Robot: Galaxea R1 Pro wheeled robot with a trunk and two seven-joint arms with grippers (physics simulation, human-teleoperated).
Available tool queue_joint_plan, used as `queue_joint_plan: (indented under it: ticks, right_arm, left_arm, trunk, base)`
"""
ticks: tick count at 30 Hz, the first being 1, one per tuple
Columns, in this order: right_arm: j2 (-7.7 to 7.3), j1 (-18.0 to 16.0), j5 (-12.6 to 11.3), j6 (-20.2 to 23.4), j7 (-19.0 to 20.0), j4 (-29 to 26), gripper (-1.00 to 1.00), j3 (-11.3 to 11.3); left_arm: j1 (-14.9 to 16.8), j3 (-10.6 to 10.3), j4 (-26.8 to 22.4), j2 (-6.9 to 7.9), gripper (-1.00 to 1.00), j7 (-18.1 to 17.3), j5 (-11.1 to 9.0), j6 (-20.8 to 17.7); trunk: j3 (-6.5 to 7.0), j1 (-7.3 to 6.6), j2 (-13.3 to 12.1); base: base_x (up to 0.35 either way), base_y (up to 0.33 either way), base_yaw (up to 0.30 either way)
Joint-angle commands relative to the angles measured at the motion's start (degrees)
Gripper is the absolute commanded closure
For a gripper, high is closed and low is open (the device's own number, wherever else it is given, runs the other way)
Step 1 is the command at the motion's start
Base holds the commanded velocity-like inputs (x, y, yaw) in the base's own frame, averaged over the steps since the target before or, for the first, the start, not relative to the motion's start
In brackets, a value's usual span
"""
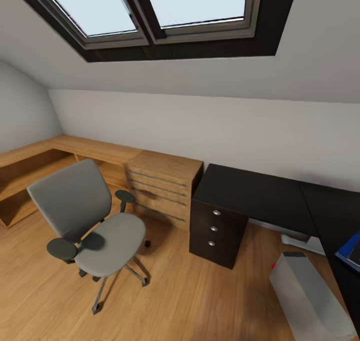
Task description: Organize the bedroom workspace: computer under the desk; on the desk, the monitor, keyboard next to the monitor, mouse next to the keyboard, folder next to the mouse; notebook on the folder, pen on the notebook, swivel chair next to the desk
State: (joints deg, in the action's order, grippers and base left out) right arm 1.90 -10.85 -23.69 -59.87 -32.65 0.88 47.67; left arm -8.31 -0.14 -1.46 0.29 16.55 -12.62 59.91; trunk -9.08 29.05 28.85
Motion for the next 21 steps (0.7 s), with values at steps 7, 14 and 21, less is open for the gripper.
queue_joint_plan:
  ticks: [7,14,21]
  right_arm:
    - [0.18,-0.05,-0.16,-0.13,-0.94,0.04,-1.00,0.50]
    - [0.38,-0.05,-0.15,-0.13,-2.52,0.00,-1.00,0.50]
    - [0.53,-0.05,-0.28,-0.13,-3.78,-0.15,-1.00,0.50]
  left_arm:
    - [-0.03,-0.14,-0.12,0.04,-1.00,-0.43,-0.14,-0.34]
    - [-0.03,-0.18,-0.12,0.06,-1.00,-0.39,-0.12,-1.23]
    - [-0.03,-0.21,-0.12,0.06,-1.00,-0.32,-0.13,-1.37]
  trunk:
    - [0.42,0.03,0.08]
    - [0.95,0.03,0.08]
    - [1.25,0.03,0.08]
  base:
    - [-0.001,-0.001,0.187]
    - [0.000,0.000,0.171]
    - [0.000,0.000,0.157]
